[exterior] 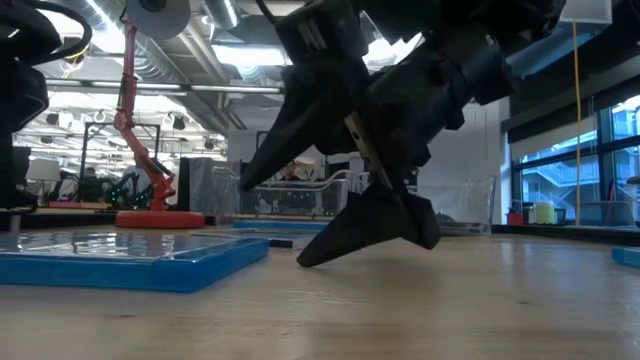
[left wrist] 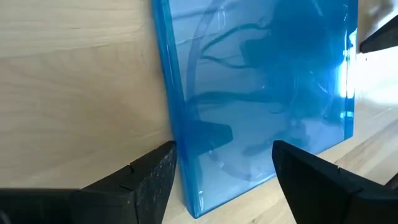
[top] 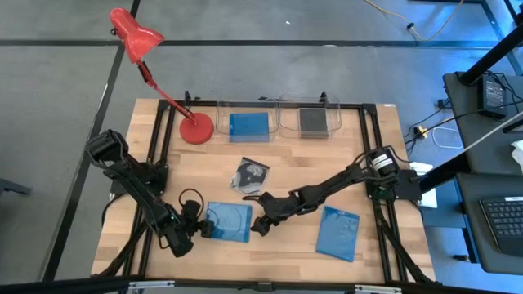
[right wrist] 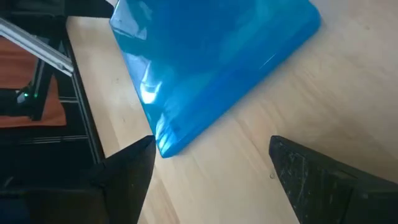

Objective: Pick & place jewel cases by type
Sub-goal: Put the left blue cd case into the left transparent bin

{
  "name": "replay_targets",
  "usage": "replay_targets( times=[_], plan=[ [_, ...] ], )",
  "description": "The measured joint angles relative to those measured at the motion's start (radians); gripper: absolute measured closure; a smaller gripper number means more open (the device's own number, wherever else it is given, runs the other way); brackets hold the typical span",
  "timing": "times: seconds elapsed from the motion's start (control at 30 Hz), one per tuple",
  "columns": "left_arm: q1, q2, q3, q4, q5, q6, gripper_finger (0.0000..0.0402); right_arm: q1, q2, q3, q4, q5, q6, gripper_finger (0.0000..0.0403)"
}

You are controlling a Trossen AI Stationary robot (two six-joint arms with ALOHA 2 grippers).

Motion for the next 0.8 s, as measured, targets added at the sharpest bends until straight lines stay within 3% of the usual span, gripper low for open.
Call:
replay_targets(
  times=[0.43, 0.8],
  plan=[
    [0.067, 0.001, 0.0, 0.081, 0.032, -0.015, 0.0141, -0.023, 0.004, 0.001, 0.001, -0.014, 0.068, 0.0082],
    [0.132, 0.001, 0.0, 0.158, 0.136, 0.036, 0.0141, -0.03, 0.009, 0.001, 0.009, -0.022, 0.069, 0.0082]
  ],
)
